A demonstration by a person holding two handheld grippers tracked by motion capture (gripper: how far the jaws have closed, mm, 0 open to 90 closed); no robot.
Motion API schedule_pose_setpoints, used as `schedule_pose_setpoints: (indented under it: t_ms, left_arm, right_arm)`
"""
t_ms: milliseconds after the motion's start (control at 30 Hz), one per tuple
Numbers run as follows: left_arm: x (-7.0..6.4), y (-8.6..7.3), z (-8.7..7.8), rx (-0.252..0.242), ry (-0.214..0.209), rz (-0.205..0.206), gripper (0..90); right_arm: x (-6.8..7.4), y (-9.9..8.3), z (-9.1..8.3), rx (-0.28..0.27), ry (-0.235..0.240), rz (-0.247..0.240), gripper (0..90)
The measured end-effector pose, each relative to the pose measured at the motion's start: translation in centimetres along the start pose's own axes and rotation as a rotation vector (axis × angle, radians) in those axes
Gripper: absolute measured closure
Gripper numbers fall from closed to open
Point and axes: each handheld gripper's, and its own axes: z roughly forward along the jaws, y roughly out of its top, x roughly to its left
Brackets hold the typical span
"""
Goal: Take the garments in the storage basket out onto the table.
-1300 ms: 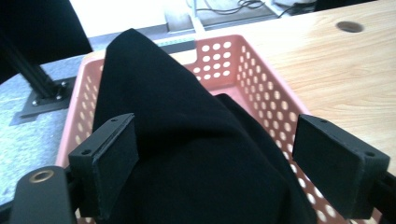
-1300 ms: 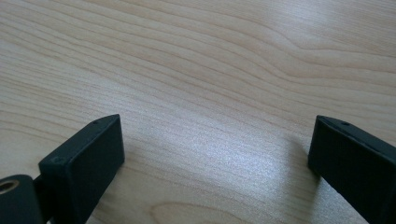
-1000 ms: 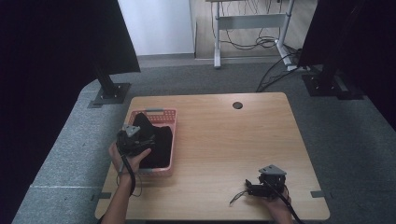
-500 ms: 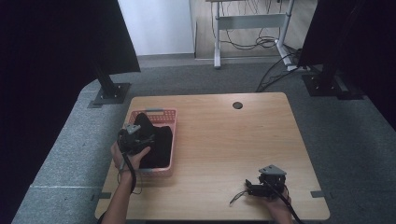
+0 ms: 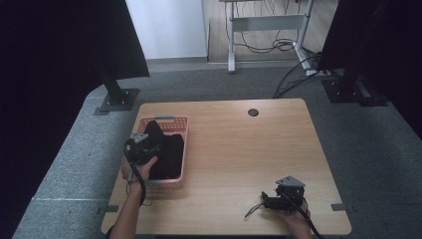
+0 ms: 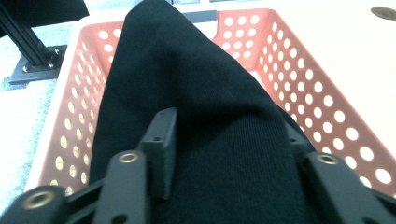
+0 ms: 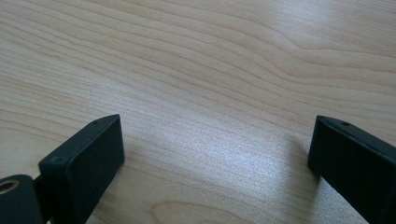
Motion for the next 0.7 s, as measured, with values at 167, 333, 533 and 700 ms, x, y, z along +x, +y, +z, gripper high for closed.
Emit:
schedule_pose_setpoints:
  t_ms: [167,333,533,700]
  left_arm:
    - [0.3,-0.1,-0.3,-0.023,0.013,-0.011,63.5]
    - [0.3,-0.2,-0.5,-0.043,0.032,-0.004,67.9]
    - [0.3,-0.3,-0.8,-0.063,0.052,-0.003,71.1]
    - [0.3,-0.3,-1.2,-0.084,0.060,-0.008,73.7]
  right_arm:
    - [0.0,0.0,0.0,0.000,0.000,0.000,3.3]
    - [0.0,0.0,0.0,0.000,0.001,-0.001,3.4]
    - [0.0,0.0,0.0,-0.001,0.003,-0.003,3.7]
    - [0.0,0.0,0.0,-0.001,0.003,-0.003,3.7]
